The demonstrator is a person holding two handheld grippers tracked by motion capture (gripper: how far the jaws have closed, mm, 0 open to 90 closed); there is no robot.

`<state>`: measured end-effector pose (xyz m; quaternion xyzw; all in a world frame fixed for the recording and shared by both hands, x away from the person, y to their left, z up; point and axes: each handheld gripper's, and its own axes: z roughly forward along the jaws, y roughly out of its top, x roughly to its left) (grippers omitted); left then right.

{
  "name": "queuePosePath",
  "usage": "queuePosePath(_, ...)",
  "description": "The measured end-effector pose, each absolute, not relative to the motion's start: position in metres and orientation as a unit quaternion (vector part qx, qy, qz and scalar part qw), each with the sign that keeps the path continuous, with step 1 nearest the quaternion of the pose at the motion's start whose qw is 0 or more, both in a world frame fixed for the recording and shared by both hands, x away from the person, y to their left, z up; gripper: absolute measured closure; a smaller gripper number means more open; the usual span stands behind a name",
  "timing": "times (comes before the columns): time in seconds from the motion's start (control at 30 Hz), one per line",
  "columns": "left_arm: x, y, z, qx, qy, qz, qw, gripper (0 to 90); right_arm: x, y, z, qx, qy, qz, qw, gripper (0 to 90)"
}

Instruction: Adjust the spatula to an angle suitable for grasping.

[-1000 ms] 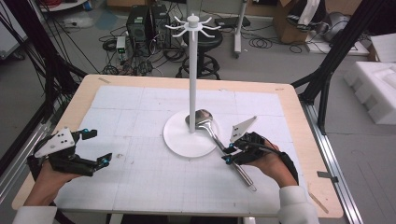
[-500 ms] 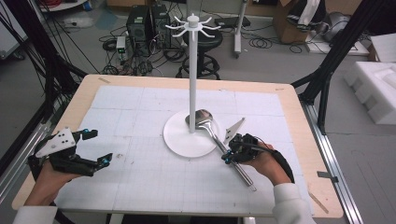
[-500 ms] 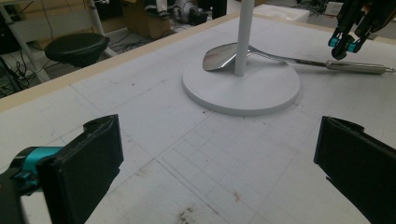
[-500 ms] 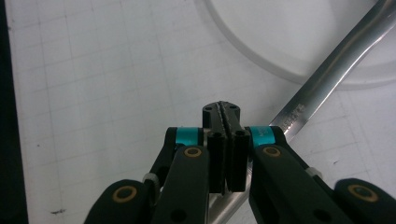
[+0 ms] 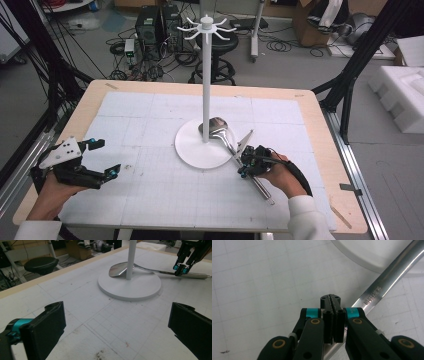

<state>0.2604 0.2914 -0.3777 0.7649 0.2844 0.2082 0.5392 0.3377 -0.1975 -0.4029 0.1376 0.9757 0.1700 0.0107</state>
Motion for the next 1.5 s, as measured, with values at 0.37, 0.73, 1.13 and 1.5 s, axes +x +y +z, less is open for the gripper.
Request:
queuePosePath(0.37,0.260,0.290,-0.378,0.766,0.285,0.208,0.538,1.8,0.339,-0.202,-0.405,0.142,0.976,0.166,0.019,89.6)
queuePosePath(0.73,0.260,0.291,-0.378,0.765,0.286,0.208,0.538,1.8,0.340,-0.215,-0.405,0.160,0.973,0.163,0.023,89.6)
queuePosePath(1.13,0.260,0.291,-0.379,0.767,0.286,0.208,0.536,1.8,0.341,-0.229,-0.405,0.173,0.971,0.163,0.020,89.6)
queuePosePath(1.5,0.259,0.291,-0.379,0.767,0.285,0.209,0.536,1.8,0.340,-0.247,-0.405,0.183,0.971,0.154,0.032,89.6)
